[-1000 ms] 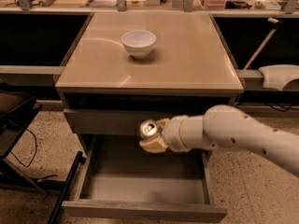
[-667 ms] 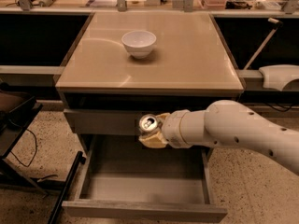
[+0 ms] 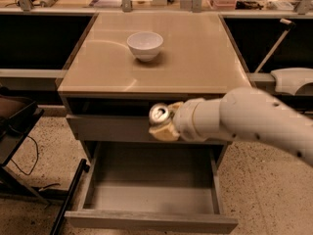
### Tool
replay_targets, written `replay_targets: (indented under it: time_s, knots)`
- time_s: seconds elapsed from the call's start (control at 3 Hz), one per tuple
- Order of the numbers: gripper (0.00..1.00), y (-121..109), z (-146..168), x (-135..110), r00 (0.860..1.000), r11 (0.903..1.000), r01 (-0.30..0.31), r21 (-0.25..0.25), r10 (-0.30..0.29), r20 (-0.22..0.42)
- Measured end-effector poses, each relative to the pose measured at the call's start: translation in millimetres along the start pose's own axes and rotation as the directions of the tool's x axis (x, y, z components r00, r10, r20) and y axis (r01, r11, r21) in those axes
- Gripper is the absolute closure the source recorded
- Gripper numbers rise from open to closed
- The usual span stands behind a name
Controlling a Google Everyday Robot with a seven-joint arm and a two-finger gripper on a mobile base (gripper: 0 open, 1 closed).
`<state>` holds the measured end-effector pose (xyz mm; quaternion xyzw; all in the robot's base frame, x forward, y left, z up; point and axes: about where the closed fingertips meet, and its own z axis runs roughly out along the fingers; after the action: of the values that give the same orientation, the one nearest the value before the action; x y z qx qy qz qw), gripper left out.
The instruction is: Pick 7up can from middle drawer and place on counter
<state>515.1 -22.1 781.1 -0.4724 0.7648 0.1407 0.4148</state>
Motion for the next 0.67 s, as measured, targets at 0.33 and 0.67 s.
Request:
replay_targets:
  time_s: [0.33, 0.67]
  knots:
    - [1.00, -59, -84, -92, 0.995, 0.9742, 0.099, 0.203, -0.099, -0.012]
    - [1.00, -90, -160, -194, 0.983, 0.9215, 0.165, 0.351, -0.181, 0.012]
